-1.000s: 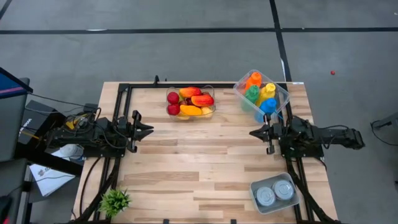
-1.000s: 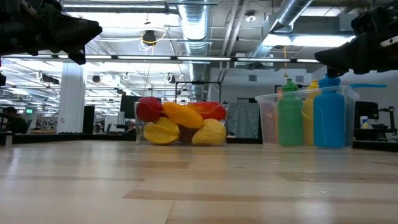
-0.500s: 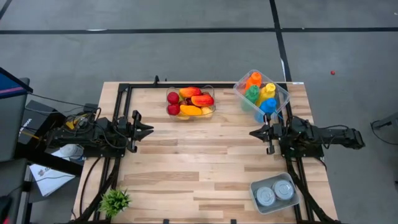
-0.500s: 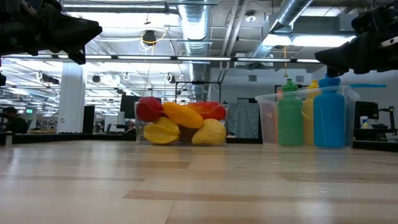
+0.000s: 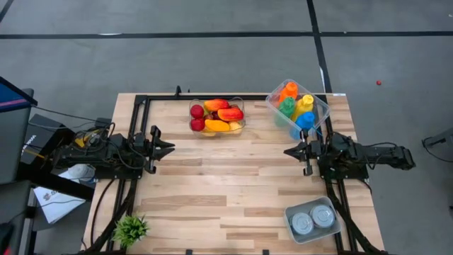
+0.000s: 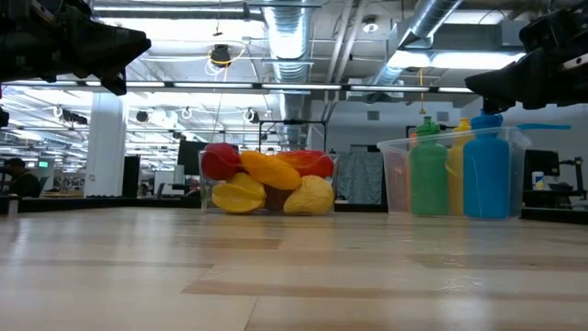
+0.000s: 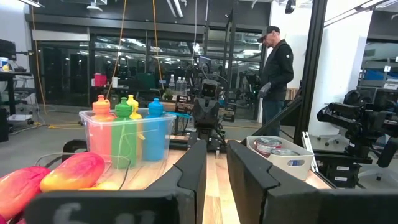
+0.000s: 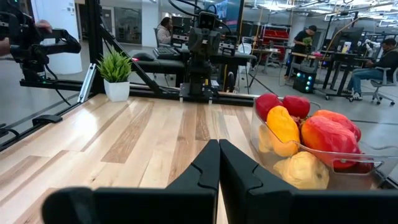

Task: Pick & Place Food Item
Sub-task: Return to Home Position

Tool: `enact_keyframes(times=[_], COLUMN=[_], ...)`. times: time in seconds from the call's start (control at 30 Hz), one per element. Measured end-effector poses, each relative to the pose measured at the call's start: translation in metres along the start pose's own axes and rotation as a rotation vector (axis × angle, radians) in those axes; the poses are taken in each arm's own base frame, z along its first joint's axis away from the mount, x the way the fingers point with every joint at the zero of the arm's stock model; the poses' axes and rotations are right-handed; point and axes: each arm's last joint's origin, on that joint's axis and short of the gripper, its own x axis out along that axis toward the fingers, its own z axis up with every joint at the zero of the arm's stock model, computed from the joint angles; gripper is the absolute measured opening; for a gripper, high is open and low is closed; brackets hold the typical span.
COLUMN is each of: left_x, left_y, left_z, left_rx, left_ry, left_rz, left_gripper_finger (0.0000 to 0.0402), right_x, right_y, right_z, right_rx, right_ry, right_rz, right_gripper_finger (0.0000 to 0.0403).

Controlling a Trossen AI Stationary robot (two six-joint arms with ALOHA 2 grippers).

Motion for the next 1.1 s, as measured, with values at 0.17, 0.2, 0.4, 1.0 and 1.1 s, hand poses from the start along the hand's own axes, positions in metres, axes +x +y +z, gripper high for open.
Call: enact_keyframes(times=[0.17,0.2,0.4,1.0,1.1], left_x=[0.0,0.0,-0.001,-0.001,-0.001], left_y=[0.0,0.0,0.001,0.001,0.001], left_z=[0.0,0.0,-0.015,-0.016,-0.016], left_rx=[0.0,-0.005,-0.016,-0.015,-0.016], left_ry=[0.0,0.001,0.159,0.171,0.17], left_rz=[0.0,0.0,0.012,0.004,0.004], left_gripper_finger=[0.0053,0.0053,0.0053,0.0053,0.0053], right_x=[0.0,0.0,0.0,0.0,0.0], right_y=[0.0,0.0,0.0,0.0,0.0], right_z=[0.0,0.0,0.0,0.0,0.0], right_rx=[0.0,0.0,0.0,0.0,0.0], right_ry=[0.0,0.0,0.0,0.001,0.001], right_rz=[0.0,0.0,0.0,0.0,0.0], right_gripper_finger=[0.0,0.0,0.0,0.0,0.0])
